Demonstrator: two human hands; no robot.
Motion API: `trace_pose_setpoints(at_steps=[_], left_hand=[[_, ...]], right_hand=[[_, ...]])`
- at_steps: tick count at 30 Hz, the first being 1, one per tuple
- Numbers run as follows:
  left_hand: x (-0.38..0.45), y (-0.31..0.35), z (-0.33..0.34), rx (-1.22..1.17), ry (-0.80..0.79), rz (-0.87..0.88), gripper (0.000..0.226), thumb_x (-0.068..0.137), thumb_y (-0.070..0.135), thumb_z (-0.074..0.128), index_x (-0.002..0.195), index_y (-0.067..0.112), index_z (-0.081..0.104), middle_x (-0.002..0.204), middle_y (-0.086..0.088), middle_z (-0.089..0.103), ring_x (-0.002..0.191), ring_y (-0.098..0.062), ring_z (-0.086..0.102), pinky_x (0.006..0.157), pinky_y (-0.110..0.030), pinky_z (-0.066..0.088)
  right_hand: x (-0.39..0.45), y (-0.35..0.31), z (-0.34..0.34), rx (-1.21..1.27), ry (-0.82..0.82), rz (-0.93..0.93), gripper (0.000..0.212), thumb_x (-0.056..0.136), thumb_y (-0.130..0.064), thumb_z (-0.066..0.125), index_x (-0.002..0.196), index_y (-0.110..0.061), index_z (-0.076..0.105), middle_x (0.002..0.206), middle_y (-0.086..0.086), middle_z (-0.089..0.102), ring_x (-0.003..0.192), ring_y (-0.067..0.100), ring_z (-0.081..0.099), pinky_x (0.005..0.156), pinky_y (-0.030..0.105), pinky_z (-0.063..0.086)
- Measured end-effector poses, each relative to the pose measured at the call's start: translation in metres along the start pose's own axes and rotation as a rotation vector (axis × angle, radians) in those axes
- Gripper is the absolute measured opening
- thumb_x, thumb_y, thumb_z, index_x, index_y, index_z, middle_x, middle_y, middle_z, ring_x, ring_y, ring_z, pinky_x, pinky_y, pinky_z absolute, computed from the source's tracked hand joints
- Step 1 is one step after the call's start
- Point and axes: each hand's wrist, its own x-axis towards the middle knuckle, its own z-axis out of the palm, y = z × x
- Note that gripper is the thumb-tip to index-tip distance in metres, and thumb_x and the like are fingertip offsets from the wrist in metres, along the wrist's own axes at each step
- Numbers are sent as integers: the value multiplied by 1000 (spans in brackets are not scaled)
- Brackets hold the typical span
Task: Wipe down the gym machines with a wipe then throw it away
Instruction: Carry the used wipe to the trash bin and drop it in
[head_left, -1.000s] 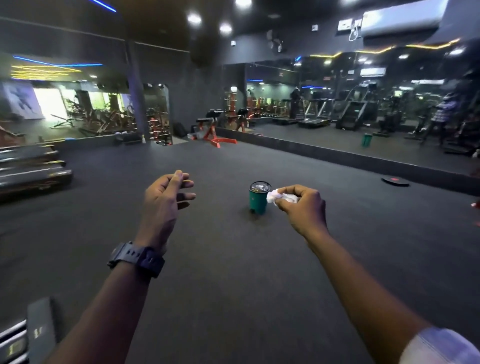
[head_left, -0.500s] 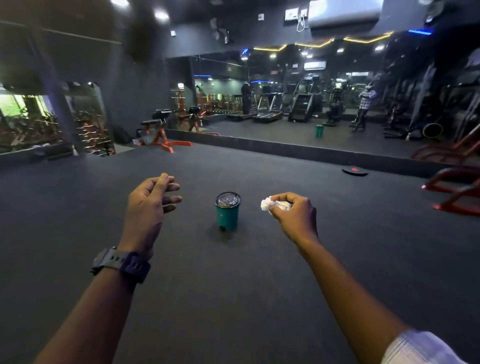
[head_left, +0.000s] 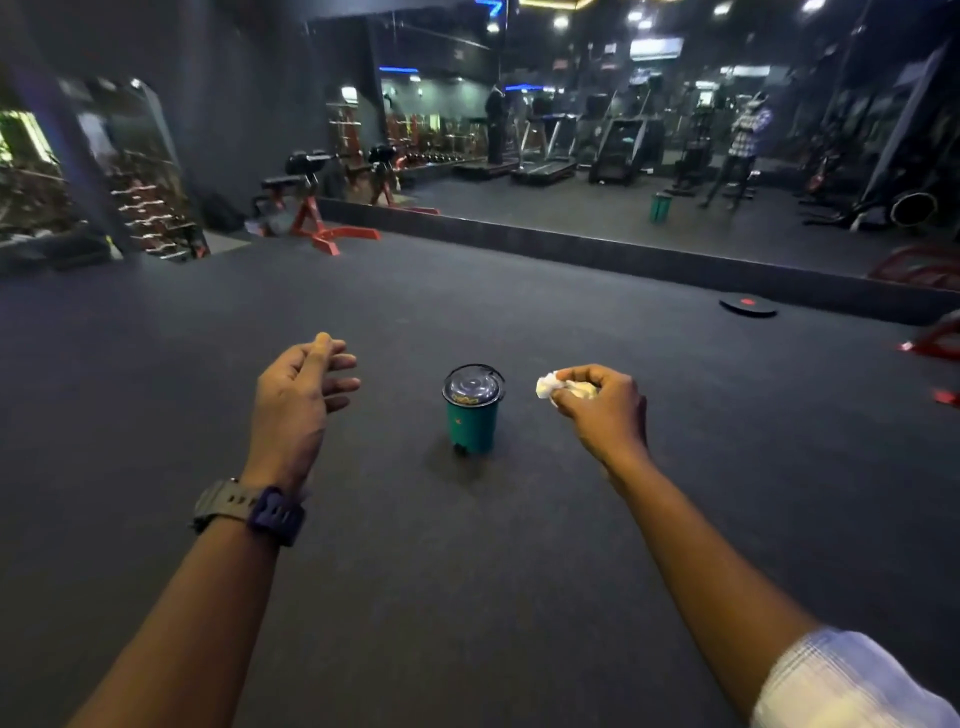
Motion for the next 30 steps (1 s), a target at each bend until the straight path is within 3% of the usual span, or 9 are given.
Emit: trace_pose_setpoints(at_steps=[10, 21, 30], left_hand=[[265, -89, 9, 17, -183, -64, 26, 103, 36, 47, 93, 22, 66, 98, -7, 69, 85, -24, 65, 74, -34, 50], [499, -199, 85, 57, -324, -94, 24, 103, 35, 47, 93, 23, 65, 97, -4, 69, 87, -24, 64, 76, -36, 50], [672, -276, 130, 83, -373, -153, 26, 103, 37, 46, 96, 22, 66, 99, -5, 70, 88, -23, 65, 78, -37, 52]], right_hand=[[147, 25, 169, -54, 76, 155, 16, 67, -28, 79, 81, -33, 75, 79, -14, 74, 77, 7, 70, 73, 40, 61], [330, 87, 314, -42, 165, 224, 17, 67, -26, 77, 83, -31, 75, 82, -15, 74, 79, 5, 70, 75, 38, 60], [466, 115, 411, -136, 133, 337, 15, 71, -24, 80, 84, -30, 75, 83, -13, 73, 78, 7, 69, 70, 33, 60]])
